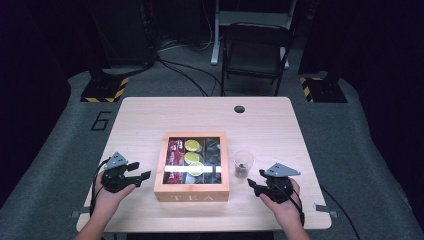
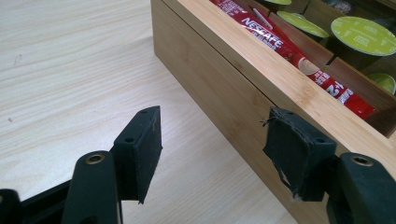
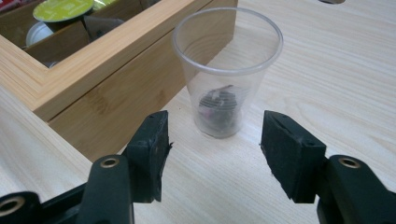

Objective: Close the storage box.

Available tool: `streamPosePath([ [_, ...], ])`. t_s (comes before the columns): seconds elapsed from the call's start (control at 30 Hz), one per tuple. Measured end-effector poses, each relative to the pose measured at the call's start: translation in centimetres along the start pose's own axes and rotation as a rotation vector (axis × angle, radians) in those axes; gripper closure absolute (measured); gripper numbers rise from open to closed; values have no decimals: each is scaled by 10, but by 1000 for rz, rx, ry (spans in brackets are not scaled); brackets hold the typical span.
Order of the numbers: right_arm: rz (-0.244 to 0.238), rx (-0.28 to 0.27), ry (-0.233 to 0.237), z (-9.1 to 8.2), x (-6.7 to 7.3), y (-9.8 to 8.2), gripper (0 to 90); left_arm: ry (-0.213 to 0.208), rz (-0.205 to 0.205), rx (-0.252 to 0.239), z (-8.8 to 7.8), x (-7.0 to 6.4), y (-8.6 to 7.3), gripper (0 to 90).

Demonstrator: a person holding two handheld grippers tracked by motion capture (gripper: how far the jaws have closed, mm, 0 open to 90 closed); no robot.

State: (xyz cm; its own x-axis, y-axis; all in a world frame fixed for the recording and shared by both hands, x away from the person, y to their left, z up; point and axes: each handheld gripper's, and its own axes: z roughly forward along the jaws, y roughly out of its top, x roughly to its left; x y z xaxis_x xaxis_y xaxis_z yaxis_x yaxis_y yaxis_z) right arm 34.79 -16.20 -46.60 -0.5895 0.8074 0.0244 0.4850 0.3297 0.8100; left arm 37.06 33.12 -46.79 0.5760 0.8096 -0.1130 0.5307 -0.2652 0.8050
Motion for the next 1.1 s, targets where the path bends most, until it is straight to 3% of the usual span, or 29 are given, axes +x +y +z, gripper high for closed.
streamPosePath([
  [0.27, 2, 49, 0, 7, -1, -6, 415, -6, 6, 23, 7, 1, -2, 365],
  [0.4, -18, 64, 3, 10, 0, -7, 422, 3, 17, 34, 10, 1, -3, 365],
  [0.6, -61, 129, -2, 18, 2, -8, 422, 8, 8, 39, 12, 3, -2, 365],
  [0.8, -72, 138, -7, 19, 3, -9, 421, 0, 15, 39, 14, 1, -1, 365],
  [1.1, -33, 122, -42, 11, -1, -12, 413, -10, 14, 36, 19, 0, 5, 376],
])
